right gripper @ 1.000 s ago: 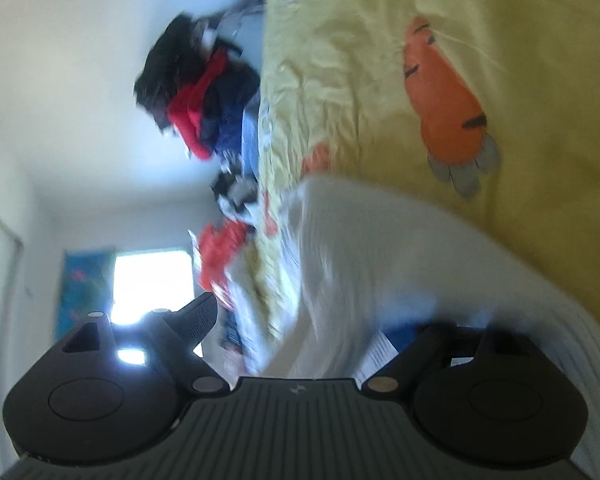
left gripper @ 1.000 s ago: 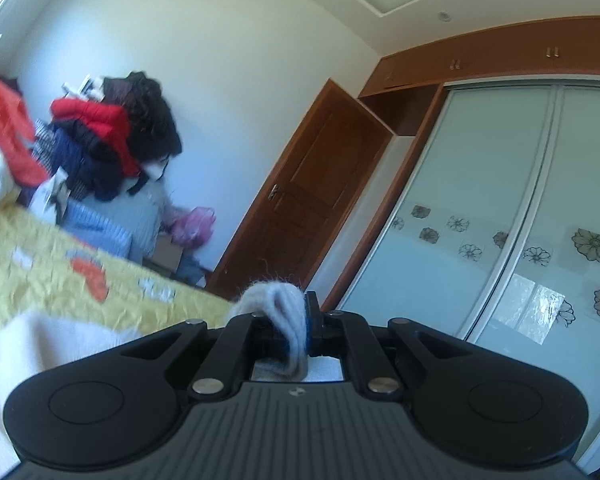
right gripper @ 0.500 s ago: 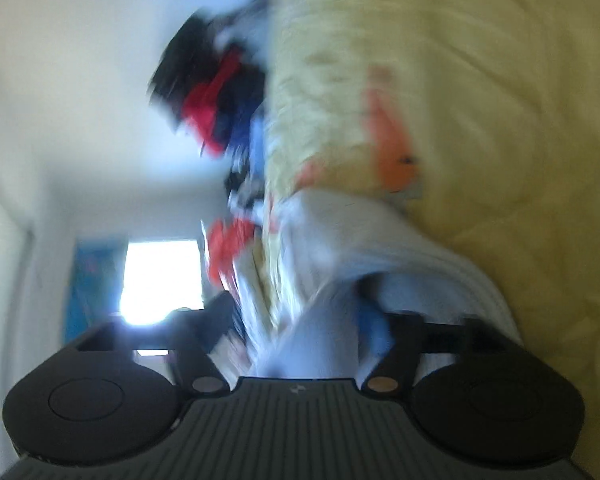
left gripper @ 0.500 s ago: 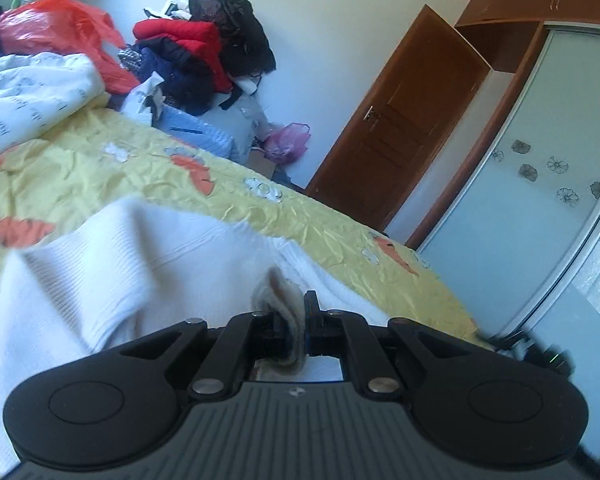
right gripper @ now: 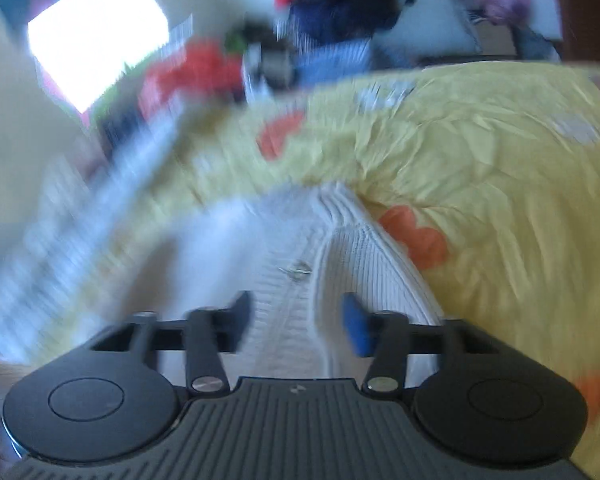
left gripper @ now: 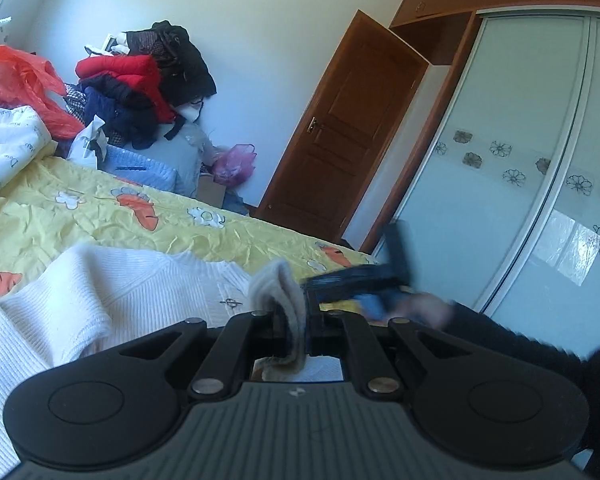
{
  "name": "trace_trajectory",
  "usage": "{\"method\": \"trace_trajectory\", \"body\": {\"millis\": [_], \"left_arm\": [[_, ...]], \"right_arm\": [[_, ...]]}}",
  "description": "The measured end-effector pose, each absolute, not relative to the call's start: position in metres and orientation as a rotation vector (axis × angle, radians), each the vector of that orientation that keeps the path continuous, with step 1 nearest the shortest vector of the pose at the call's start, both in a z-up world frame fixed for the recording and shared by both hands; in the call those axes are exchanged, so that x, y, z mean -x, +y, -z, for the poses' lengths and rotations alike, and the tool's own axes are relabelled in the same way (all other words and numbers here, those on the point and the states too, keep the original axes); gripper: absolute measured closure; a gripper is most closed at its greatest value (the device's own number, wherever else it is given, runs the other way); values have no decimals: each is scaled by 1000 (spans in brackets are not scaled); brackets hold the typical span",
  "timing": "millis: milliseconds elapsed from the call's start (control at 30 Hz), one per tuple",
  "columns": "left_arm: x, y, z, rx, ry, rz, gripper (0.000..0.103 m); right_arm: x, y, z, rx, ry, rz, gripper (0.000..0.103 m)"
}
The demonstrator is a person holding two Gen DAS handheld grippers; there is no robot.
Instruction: Fold small clothes
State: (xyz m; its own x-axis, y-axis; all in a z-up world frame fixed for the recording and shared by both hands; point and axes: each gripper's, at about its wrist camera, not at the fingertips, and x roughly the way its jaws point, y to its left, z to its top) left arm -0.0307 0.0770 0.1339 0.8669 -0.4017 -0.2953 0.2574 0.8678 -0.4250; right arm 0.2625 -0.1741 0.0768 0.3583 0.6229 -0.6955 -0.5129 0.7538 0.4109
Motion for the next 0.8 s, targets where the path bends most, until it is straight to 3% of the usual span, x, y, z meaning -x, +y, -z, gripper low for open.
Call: {"method": "trace_trajectory", "body": {"millis": [133, 167, 233, 333, 633, 700, 800], "left_arm": [[32, 78, -132, 374, 399, 353, 97], [30, 79, -132, 369, 405, 352, 97], [27, 81, -129, 360, 415, 349, 97], [23, 85, -127, 360, 415, 359, 97], [3, 95, -123, 345, 401, 384, 97], [0, 97, -119, 350, 414, 374, 97], [-2, 98, -114, 360, 429, 362, 97]], "right_arm": [[-287, -117, -44, 81, 1048, -659, 64], [-287, -109, -40, 136, 1028, -639, 76], [-291, -107, -41, 175, 999, -614, 88], [-300, -128, -46, 153, 978, -585, 98], [-346, -267, -89, -384, 812, -409, 102], [-355, -287, -88, -470, 867, -423, 96], [-348, -285, -92, -414, 880, -434, 78]]}}
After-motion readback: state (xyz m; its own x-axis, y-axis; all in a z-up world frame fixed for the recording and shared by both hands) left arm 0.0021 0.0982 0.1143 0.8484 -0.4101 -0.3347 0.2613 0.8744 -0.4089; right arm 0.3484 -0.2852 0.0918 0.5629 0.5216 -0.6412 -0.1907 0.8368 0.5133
